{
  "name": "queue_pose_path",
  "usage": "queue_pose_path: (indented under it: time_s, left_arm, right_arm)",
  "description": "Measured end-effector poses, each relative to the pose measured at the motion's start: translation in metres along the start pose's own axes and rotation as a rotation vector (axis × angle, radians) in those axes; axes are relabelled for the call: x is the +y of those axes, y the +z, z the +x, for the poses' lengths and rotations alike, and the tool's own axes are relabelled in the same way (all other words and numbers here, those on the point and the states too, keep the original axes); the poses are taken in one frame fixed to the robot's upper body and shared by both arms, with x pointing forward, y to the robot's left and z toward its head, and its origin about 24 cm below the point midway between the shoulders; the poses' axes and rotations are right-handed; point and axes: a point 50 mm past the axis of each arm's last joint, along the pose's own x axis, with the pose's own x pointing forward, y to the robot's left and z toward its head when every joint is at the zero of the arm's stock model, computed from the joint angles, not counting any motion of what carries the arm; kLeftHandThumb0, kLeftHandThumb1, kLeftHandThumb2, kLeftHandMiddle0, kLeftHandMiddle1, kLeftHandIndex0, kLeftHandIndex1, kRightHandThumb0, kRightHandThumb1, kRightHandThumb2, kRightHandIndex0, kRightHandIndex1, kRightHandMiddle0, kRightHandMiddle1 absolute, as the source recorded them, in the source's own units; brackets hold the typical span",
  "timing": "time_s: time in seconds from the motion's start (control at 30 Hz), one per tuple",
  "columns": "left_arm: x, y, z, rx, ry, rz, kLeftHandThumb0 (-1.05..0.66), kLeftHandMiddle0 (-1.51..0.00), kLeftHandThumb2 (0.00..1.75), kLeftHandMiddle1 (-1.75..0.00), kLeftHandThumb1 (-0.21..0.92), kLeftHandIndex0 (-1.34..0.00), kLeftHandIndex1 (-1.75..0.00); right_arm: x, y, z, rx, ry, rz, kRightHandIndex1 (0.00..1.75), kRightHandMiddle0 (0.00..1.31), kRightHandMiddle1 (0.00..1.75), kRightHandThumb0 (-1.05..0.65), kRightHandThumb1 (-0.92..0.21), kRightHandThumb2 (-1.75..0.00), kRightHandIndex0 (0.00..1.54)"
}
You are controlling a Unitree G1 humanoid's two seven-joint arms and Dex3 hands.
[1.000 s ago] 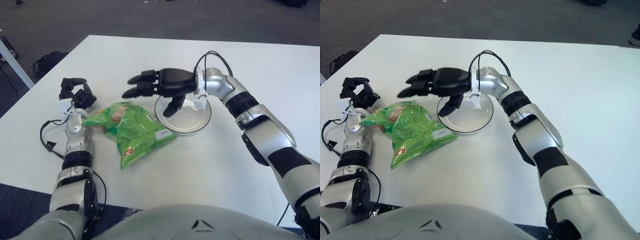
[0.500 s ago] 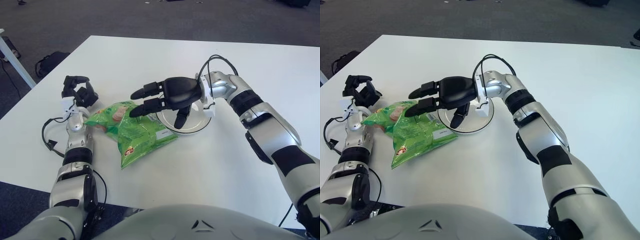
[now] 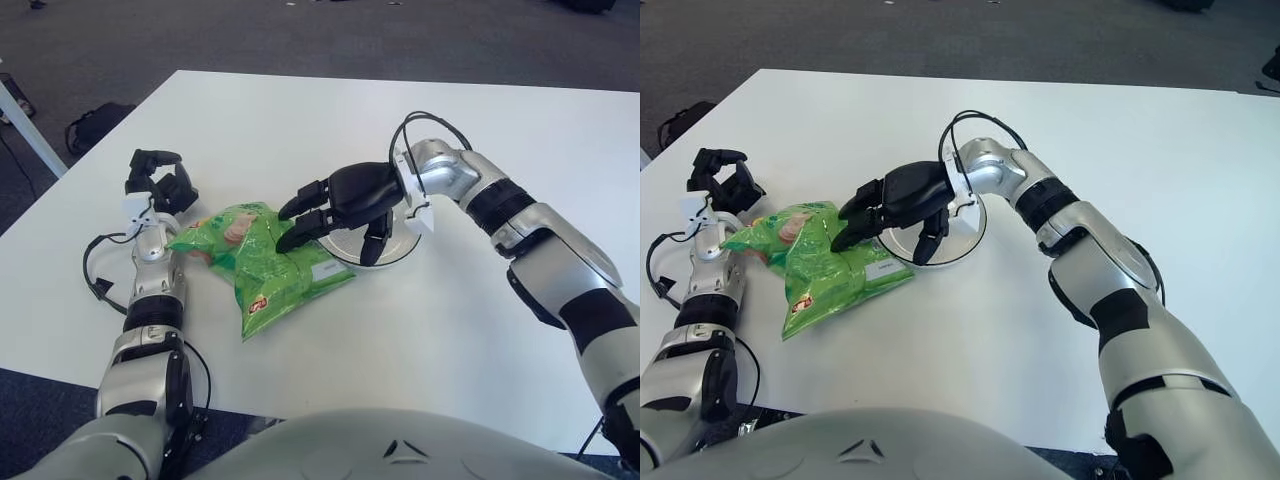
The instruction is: Put the snack into the plate.
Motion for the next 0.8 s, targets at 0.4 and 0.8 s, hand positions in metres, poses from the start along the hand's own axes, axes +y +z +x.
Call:
queue_pose_path:
  time_s: [0.4, 0.8]
  left_arm:
    - [0.000, 0.006, -0.006, -0.028, 0.029, -0.027, -0.40, -0.95, 0.96, -1.75, 0.60, -0.40, -1.75]
    - [-0.002, 0.021, -0.013, -0.113, 0.055, -0.028, -0.40, -0.96, 0.94, -1.75, 0.62, -0.39, -1.75]
  right_arm:
    - [0.003, 0.001, 0.014, 0.064, 0.090, 0.094, 0.08, 0.00, 0.33, -0.41, -0.92, -0.94, 0.18]
    - [-0.003, -0.006, 0.022, 0.145, 0.111, 0.153, 0.07, 0.00, 0.33, -0.41, -0.92, -0.93, 0.16]
